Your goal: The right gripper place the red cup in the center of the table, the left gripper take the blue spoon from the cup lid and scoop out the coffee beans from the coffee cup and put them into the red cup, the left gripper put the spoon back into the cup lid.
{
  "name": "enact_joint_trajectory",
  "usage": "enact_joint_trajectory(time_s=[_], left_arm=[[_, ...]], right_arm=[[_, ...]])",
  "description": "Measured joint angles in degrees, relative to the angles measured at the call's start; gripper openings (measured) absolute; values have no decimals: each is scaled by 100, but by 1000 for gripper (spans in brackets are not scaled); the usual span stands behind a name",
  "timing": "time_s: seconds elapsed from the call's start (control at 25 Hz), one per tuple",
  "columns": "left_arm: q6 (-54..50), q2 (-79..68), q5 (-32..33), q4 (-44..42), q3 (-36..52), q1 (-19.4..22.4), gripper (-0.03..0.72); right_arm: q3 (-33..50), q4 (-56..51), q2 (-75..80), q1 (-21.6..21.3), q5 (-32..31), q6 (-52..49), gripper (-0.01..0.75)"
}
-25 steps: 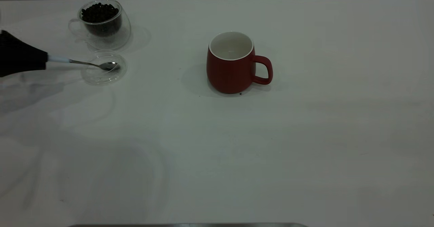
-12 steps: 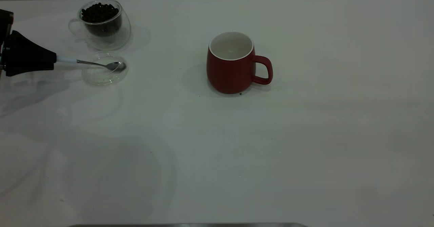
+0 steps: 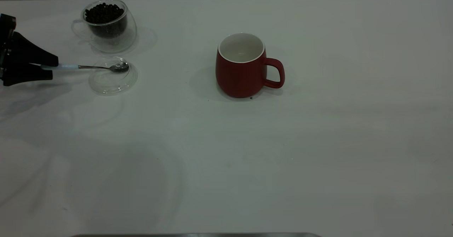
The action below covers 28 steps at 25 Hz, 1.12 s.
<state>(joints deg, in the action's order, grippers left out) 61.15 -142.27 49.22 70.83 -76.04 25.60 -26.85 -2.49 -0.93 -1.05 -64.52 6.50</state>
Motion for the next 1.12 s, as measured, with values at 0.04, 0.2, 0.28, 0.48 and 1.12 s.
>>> enact_joint_trajectory(time_s=[0.04,0.2,0.28,0.48,1.12], left_arm=[[0,0,22,0,0,0,436],[0,0,127,-74,0,0,531],[0,0,135,-204,0,0,556],[-63,91,115,-831,0,0,567],[-1921,2670,476,-3084,-181,0,570]], right_arm=[[0,0,0,0,0,0,546],[0,0,0,0,0,0,546],[0,0,0,0,0,0,546],[0,0,0,0,0,0,546],[0,0,0,0,0,0,546]])
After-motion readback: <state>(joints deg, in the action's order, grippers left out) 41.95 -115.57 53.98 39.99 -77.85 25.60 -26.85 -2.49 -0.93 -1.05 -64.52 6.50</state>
